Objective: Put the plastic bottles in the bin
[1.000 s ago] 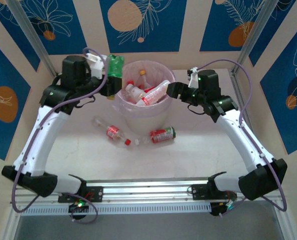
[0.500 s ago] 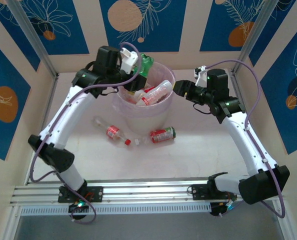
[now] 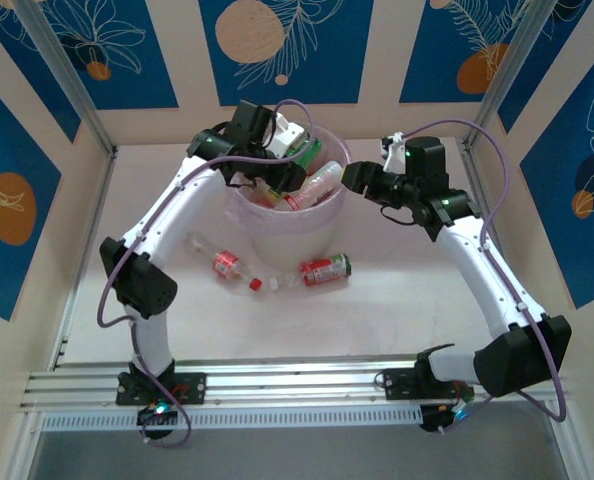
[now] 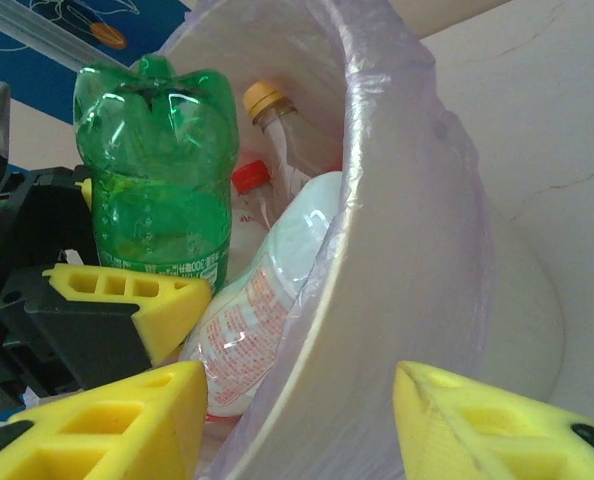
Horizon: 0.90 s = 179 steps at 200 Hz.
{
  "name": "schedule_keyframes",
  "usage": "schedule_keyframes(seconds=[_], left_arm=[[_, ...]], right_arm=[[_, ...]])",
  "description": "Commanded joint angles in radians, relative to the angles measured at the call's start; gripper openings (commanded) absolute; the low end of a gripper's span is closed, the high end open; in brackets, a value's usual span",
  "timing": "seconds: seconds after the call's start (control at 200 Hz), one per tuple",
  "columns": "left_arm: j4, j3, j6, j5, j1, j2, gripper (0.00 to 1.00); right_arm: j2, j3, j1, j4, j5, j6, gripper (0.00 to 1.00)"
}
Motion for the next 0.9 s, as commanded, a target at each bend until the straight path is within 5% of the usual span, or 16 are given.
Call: schedule_keyframes(seconds=[0.0, 0.195, 0.38, 0.59, 0.89], left_arm=[[-0.069, 0.035, 0.044, 0.001, -0.005, 0.032, 0.00], [-0.091, 0.035, 0.046, 0.024, -0.004, 0.066, 0.05], [-0.051, 0.035, 0.023, 0.043, -0.005, 0.039, 0.56], [-0.021, 0.034, 0.008, 0.059, -0.005, -0.009, 0.88], [0.007, 0.019, -0.024, 0.055, -0.005, -0.075, 0.91]], right_arm=[[0.012, -0.015, 0.009, 0.013, -0.027, -0.020, 0.53], [0.021, -0.014, 0.016, 0.017, -0.024, -0.019, 0.53], [0.024, -0.012, 0.020, 0.015, -0.019, -0.022, 0.53], [0.027, -0.011, 0.022, 0.014, -0.016, -0.022, 0.53], [0.024, -0.010, 0.024, 0.011, -0.011, -0.023, 0.52]])
